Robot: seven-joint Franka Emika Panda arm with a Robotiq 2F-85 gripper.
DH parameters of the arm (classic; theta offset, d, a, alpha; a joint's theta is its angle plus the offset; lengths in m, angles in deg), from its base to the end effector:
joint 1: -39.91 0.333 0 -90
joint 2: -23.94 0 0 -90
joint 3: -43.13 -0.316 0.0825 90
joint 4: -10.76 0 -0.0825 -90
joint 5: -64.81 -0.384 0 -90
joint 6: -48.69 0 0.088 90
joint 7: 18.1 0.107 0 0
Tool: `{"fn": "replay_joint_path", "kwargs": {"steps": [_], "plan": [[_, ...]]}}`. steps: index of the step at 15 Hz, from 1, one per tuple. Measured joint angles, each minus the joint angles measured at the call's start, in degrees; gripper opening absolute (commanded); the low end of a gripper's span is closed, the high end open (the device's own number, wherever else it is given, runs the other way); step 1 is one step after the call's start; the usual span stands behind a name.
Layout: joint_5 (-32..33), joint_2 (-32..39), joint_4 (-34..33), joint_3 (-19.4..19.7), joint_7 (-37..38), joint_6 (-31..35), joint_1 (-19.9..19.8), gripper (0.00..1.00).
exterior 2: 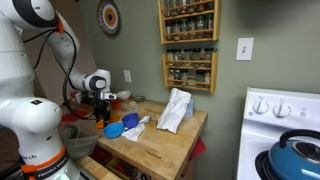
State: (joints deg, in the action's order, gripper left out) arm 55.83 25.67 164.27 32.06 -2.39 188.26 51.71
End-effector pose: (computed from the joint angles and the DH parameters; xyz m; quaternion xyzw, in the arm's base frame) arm 0.3531 0.1501 0.2057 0.9897 -0.0038 -0.1431 0.0023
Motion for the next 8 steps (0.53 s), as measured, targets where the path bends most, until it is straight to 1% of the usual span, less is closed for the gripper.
{"fn": "replay_joint_path", "kwargs": {"steps": [8], "plan": [[0.0,-3.8,0.2,0.0,0.0,-2.9,-0.1,0.83]]}}
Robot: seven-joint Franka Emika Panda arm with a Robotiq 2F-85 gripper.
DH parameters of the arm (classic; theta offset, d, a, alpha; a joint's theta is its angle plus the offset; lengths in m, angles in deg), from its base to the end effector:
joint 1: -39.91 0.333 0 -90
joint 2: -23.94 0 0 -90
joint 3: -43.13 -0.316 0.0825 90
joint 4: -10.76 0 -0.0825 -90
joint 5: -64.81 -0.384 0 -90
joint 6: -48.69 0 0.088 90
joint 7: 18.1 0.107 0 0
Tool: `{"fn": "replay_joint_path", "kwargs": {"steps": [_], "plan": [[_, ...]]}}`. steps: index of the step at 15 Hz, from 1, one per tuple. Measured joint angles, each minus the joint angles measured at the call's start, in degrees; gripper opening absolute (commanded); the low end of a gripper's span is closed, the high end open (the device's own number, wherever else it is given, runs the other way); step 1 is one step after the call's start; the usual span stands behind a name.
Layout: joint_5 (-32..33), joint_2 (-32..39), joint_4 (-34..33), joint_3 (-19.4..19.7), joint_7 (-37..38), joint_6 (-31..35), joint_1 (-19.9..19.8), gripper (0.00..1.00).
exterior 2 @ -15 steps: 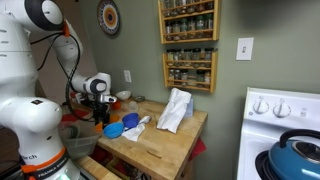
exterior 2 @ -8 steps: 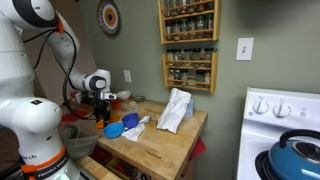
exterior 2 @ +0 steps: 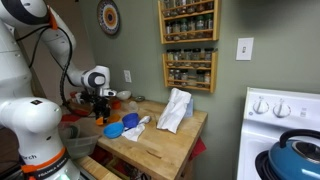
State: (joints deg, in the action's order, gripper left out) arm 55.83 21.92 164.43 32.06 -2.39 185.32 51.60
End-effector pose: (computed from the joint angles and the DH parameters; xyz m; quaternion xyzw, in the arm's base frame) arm 0.3534 0.1491 0.2266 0.9905 -0.0031 -0.1371 0.0028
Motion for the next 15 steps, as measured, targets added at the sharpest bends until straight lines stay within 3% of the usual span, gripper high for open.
{"fn": "replay_joint_path", "kwargs": {"steps": [15], "plan": [[3.1,1.4,-5.8,1.1,-0.4,-1.2,-2.1,0.80]]}}
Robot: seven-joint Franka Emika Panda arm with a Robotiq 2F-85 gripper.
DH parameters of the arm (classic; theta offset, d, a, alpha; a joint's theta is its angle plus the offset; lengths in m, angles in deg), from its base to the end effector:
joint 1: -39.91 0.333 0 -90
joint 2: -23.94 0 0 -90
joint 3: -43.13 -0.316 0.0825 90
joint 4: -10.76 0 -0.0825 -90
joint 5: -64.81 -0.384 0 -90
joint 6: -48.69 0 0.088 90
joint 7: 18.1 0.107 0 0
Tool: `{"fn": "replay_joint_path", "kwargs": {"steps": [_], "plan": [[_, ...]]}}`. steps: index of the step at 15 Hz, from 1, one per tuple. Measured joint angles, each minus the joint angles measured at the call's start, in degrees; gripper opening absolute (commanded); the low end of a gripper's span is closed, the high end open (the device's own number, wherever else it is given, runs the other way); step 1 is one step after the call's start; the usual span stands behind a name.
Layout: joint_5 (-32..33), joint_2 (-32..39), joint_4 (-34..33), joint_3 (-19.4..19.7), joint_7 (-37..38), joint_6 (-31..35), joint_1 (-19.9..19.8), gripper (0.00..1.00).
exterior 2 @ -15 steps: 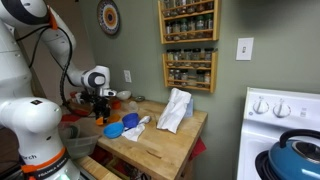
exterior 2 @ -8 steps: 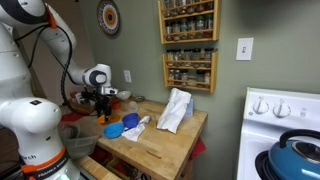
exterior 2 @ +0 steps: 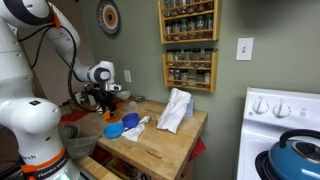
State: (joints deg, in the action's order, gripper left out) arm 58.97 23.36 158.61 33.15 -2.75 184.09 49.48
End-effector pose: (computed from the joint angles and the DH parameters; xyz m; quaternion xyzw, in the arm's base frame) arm 0.3959 0.1418 0.2485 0.9942 -0.0034 -0.1078 0.0015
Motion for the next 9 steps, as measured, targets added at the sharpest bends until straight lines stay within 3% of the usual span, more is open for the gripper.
{"fn": "replay_joint_path", "kwargs": {"steps": [9], "plan": [[0.9,5.9,-4.0,0.1,-0.8,0.0,0.0,0.78]]}}
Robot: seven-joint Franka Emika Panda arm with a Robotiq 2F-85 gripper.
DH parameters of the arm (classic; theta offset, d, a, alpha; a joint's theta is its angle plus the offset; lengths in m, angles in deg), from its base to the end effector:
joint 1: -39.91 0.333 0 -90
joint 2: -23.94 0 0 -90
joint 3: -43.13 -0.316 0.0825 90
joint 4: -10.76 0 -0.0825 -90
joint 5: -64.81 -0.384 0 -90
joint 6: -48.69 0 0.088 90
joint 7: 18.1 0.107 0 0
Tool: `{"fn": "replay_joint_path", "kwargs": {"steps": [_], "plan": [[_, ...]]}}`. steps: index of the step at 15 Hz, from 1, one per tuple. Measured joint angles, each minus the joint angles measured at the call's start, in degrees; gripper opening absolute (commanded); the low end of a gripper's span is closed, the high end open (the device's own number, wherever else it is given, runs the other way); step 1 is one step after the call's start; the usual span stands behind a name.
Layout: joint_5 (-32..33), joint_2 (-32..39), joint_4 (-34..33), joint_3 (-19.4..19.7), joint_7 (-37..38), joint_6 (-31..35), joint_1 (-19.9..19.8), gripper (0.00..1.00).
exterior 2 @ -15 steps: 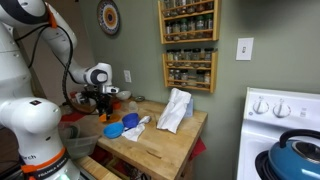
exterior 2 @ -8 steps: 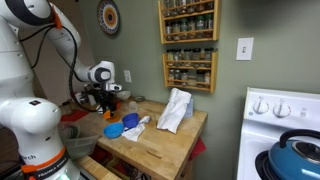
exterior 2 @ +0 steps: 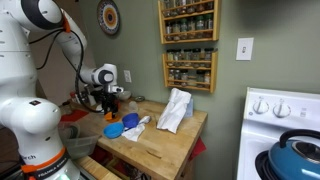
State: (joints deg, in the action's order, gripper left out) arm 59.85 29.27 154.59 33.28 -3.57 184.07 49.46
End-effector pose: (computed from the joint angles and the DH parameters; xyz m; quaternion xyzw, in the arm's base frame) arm 0.4136 0.1482 0.2283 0.9922 0.0085 -0.1243 0.0019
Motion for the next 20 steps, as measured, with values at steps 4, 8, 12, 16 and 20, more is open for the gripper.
{"fn": "replay_joint_path", "kwargs": {"steps": [4,8,12,16,20], "plan": [[0.8,1.1,-1.0,0.2,0.0,0.0,0.0,0.77],[1.9,1.8,-1.5,0.8,0.2,0.0,0.0,0.78],[2.0,2.1,-1.6,1.0,0.2,0.0,0.0,0.76],[2.0,2.6,-2.2,1.0,0.2,0.0,0.0,0.76],[2.0,3.4,-2.9,1.0,0.2,0.0,0.0,0.76]]}}
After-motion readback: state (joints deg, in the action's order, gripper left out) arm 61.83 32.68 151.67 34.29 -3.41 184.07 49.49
